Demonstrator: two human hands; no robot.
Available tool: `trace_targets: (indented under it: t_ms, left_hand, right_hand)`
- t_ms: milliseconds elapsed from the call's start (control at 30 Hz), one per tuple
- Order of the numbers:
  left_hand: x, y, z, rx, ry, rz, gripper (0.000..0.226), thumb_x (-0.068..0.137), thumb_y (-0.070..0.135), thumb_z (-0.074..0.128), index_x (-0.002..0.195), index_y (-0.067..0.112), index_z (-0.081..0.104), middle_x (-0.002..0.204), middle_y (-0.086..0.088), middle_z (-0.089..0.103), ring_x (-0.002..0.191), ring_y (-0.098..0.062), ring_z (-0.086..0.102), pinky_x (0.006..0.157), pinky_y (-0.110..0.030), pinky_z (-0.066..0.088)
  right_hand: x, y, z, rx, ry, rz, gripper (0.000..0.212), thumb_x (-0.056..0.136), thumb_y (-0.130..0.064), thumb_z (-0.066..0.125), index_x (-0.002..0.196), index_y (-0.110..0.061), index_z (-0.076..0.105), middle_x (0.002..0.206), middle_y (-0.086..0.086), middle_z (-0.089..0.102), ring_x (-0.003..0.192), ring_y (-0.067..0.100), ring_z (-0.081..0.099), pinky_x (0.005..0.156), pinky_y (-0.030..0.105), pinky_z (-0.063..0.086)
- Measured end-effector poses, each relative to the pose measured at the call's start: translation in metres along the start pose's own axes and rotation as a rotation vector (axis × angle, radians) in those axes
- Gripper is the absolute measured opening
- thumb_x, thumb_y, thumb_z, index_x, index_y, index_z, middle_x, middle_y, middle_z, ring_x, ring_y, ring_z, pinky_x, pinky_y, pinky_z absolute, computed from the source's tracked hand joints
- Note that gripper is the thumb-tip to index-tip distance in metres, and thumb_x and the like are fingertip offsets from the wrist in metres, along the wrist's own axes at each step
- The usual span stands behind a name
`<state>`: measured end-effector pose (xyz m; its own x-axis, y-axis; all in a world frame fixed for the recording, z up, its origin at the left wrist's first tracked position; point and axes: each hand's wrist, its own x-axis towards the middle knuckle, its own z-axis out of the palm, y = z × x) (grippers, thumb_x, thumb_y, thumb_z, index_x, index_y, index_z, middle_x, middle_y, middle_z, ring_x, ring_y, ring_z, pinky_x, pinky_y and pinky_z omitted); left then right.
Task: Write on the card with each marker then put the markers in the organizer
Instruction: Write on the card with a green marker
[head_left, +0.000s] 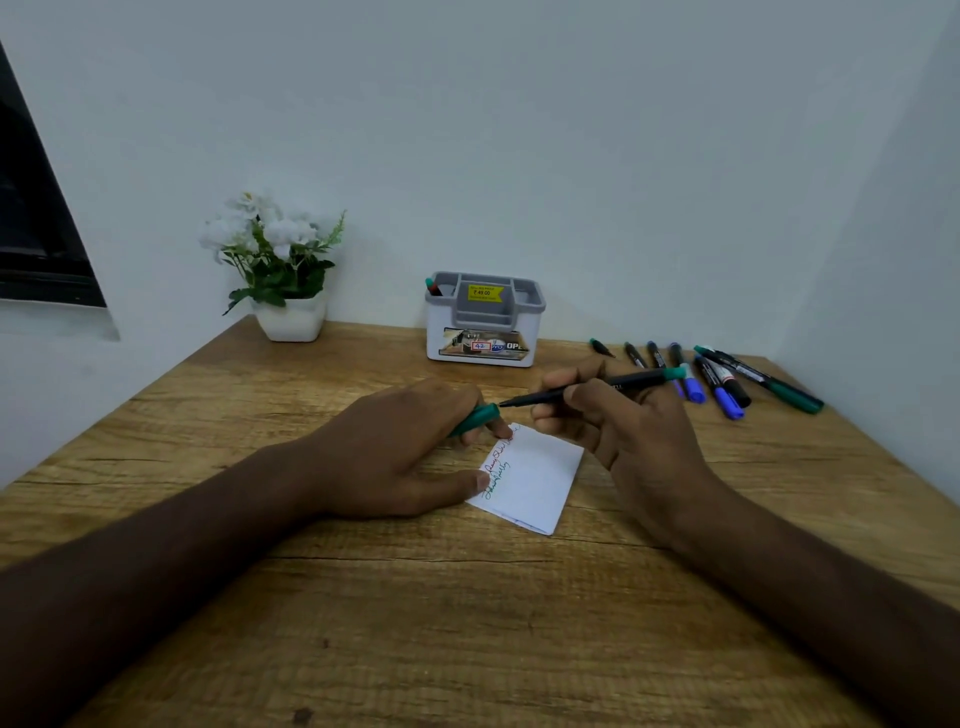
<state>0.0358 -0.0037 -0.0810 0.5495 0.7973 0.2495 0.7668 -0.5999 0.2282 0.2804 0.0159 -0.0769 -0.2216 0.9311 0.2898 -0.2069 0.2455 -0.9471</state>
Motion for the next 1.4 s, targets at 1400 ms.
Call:
trace_targets:
  t_ms: [1400]
  left_hand:
    - [0.001,-0.001,0.012,-0.126,-0.011,-0.096,0.055,0.096,0.066,0.062,0.129,0.079,0.020,0.141,0.035,0.042,0.118,0.008,0.046,0.095,-0.029,0.047]
  right_hand:
    - [0.001,-0.008,0.009,-0.409,0.070,-0.154,0.021,0.101,-0.036,0.066,0.102,-0.018,0.077,0.088,0.002,0.081,0.081,0.017,0.079,0.079,0.034,0.066]
